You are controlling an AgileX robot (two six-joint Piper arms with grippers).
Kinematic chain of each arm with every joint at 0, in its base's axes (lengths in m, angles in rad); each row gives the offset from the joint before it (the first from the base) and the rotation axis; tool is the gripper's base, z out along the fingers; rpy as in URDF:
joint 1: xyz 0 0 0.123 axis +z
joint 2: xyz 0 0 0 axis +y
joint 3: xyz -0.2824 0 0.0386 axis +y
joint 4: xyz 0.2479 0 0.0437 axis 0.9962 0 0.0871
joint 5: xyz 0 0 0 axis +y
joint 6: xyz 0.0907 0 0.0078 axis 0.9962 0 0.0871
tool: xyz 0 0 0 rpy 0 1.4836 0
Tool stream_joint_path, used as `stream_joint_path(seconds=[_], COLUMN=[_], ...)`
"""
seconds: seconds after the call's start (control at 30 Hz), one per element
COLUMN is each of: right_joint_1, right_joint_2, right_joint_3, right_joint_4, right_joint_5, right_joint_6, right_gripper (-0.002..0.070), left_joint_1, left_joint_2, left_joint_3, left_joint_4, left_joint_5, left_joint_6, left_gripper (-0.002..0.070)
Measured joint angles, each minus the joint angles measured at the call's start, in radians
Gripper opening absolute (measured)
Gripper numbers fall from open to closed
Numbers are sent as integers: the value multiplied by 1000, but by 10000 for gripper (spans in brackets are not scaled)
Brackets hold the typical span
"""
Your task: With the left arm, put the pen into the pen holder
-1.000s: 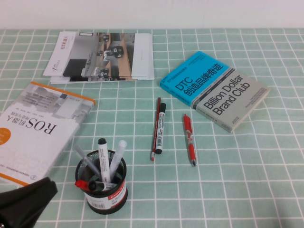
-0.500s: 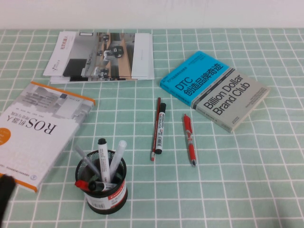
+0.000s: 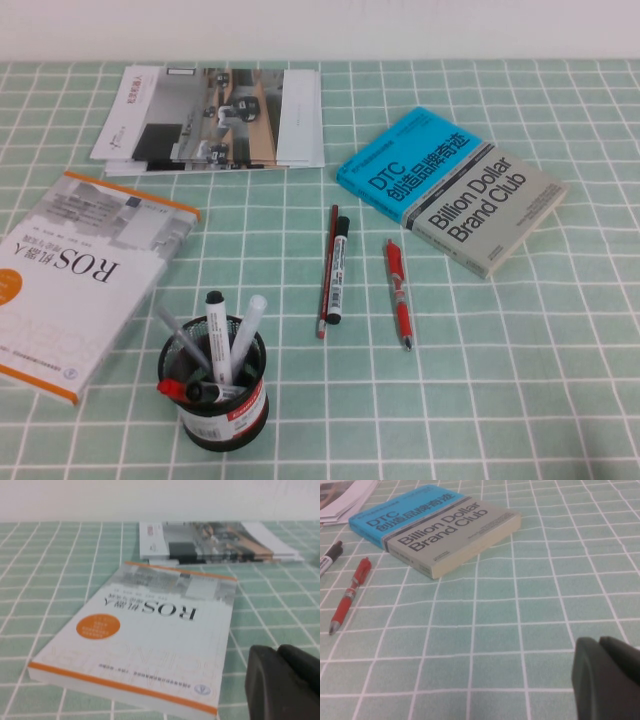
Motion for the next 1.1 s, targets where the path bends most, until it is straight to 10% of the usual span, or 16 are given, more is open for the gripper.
stream_joint_path(seconds=[1.1], right_joint_1=[0], right_joint_2=[0], right_joint_3=[0], right_joint_4=[0], right_joint_5=[0], right_joint_6=[0], right_gripper=[-20], left_joint_1=[4], left_joint_2=[0], left_joint_3=[35], left_joint_4=[0], left_joint_5=[122], left_joint_6=[13], left_gripper=[-3])
